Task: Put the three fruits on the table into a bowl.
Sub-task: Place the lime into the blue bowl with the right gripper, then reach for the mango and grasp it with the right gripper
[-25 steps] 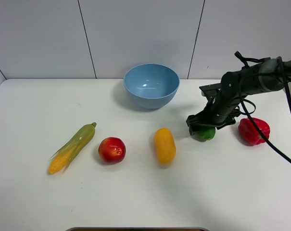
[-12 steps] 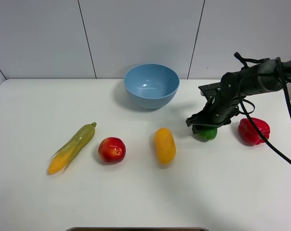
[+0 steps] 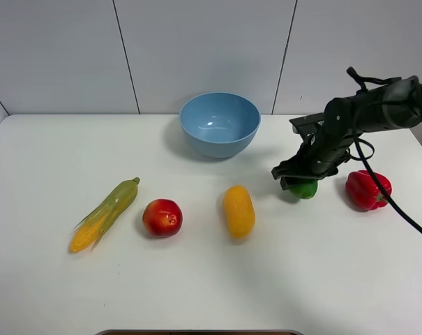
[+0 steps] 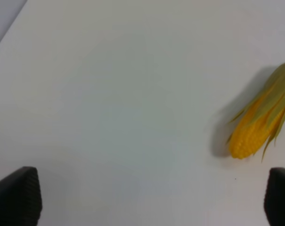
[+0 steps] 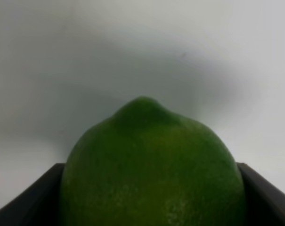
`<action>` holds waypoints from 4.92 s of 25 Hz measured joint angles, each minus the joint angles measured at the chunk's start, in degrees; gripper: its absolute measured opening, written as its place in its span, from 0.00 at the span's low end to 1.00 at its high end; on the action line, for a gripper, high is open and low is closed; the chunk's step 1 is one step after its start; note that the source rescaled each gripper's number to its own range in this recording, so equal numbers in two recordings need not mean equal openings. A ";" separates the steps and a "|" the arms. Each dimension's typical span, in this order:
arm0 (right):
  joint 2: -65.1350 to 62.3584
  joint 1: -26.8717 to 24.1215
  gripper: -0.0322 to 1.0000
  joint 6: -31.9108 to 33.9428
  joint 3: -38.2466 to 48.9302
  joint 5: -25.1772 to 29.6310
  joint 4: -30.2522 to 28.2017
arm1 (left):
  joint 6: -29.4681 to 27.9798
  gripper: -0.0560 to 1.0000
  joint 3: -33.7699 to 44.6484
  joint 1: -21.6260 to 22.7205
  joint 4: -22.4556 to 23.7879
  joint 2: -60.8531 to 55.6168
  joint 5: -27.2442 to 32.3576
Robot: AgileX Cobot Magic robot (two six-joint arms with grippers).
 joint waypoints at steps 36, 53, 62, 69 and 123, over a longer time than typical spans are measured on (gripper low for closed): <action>4.54 11.53 0.23 0.93 -30.20 -10.51 2.73 | 0.00 0.87 0.00 0.00 0.00 0.00 0.00; 21.30 11.96 0.23 0.93 -36.41 -15.08 2.57 | 0.00 0.88 0.00 0.00 0.00 0.00 0.00; 24.40 12.07 0.23 0.93 -36.41 -15.19 2.57 | 0.00 0.88 0.00 0.00 0.00 0.00 0.00; 24.98 12.68 0.23 0.93 -36.41 -16.72 2.57 | 0.00 0.87 0.00 0.00 0.05 0.00 0.00; -16.03 24.71 0.66 35.12 -11.25 20.58 -2.58 | 0.00 0.87 0.00 0.00 0.11 0.00 0.00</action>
